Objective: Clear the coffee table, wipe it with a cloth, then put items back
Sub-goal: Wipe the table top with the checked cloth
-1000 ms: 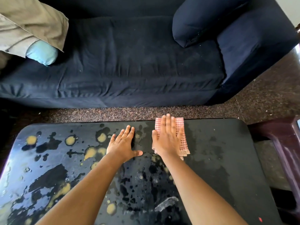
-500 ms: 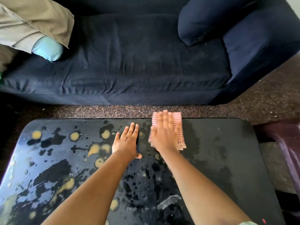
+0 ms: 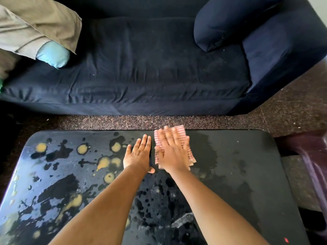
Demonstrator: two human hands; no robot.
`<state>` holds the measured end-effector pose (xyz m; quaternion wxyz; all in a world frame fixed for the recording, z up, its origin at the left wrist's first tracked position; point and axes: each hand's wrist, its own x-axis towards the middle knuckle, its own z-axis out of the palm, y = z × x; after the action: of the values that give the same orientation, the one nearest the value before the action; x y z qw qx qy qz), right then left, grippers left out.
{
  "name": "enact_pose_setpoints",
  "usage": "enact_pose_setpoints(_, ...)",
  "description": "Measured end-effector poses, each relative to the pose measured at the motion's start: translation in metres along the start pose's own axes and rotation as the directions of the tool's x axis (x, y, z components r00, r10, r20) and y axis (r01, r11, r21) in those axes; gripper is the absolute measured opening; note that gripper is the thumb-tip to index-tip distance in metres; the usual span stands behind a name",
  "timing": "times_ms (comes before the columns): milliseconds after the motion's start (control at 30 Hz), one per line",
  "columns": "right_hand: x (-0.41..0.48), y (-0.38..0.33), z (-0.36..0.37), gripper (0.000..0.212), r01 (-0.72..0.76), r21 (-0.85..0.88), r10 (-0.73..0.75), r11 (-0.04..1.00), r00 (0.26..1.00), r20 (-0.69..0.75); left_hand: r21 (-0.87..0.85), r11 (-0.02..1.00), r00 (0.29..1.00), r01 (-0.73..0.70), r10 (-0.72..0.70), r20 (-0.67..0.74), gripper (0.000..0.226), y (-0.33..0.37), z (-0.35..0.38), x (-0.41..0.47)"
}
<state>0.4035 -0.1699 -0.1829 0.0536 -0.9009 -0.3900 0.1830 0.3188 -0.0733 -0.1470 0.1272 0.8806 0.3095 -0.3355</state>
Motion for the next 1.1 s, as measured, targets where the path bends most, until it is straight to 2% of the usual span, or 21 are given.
enact_pose_setpoints(67, 0.001, 0.002, -0.003, 0.058, 0.11, -0.047, -0.108, 0.993, 0.993, 0.042, 0.006, 1.0, 1.0, 0.0, 0.0, 0.002, 0.12, 0.0, 0.0, 0.0)
enact_pose_setpoints(133, 0.0, 0.022, -0.006, 0.058, 0.132, -0.078, -0.127, 0.988, 0.99, 0.067, 0.003, 1.0, 1.0, -0.004, 0.004, 0.006, 0.119, -0.001, 0.0, -0.001)
enact_pose_setpoints(267, -0.015, 0.052, -0.006, 0.058, -0.151, -0.026, 0.15, 0.988, 0.988, -0.025, -0.002, 1.0, 1.0, -0.007, 0.007, 0.014, 0.12, -0.002, 0.001, -0.001)
enact_pose_setpoints(333, -0.023, 0.037, -0.002, 0.059, -0.184, 0.021, 0.184, 0.983, 0.983, -0.018, -0.006, 1.0, 1.0, -0.009, 0.009, 0.012, 0.12, -0.002, 0.002, 0.0)
enact_pose_setpoints(467, -0.033, 0.001, 0.008, 0.06, 0.039, -0.014, -0.039, 0.999, 0.999, 0.029, -0.018, 1.0, 1.0, -0.022, 0.022, 0.005, 0.119, -0.003, 0.003, -0.001)
enact_pose_setpoints(600, -0.038, 0.024, 0.007, 0.058, 0.089, -0.036, -0.087, 0.995, 0.995, 0.058, -0.005, 1.0, 1.0, -0.023, 0.023, 0.012, 0.119, -0.003, 0.0, -0.002)
enact_pose_setpoints(733, -0.058, 0.066, 0.007, 0.059, -0.118, -0.049, 0.117, 0.992, 0.993, -0.031, -0.004, 1.0, 0.999, -0.03, 0.03, 0.018, 0.119, -0.005, 0.001, -0.002)
enact_pose_setpoints(833, -0.058, 0.042, 0.012, 0.061, -0.191, -0.009, 0.191, 0.982, 0.981, -0.028, -0.009, 0.999, 0.999, -0.039, 0.039, 0.018, 0.119, -0.006, 0.003, 0.0)
enact_pose_setpoints(933, -0.056, -0.001, 0.024, 0.063, 0.004, 0.016, -0.004, 1.0, 0.999, -0.034, -0.014, 0.999, 0.999, -0.044, 0.044, 0.008, 0.117, -0.006, 0.002, -0.002)
enact_pose_setpoints(1000, -0.057, -0.001, 0.027, 0.061, 0.094, -0.012, -0.095, 0.995, 0.995, -0.027, -0.019, 0.999, 0.999, -0.049, 0.049, 0.014, 0.117, -0.006, 0.002, -0.002)
enact_pose_setpoints(1067, -0.062, 0.026, 0.028, 0.059, 0.088, -0.046, -0.089, 0.995, 0.996, -0.026, -0.011, 0.999, 0.999, -0.049, 0.049, 0.016, 0.118, -0.007, 0.001, -0.002)
enact_pose_setpoints(1100, -0.067, 0.042, 0.026, 0.059, 0.031, -0.037, -0.032, 0.999, 0.999, -0.029, -0.002, 0.999, 0.999, -0.05, 0.05, 0.016, 0.118, -0.007, 0.001, -0.002)
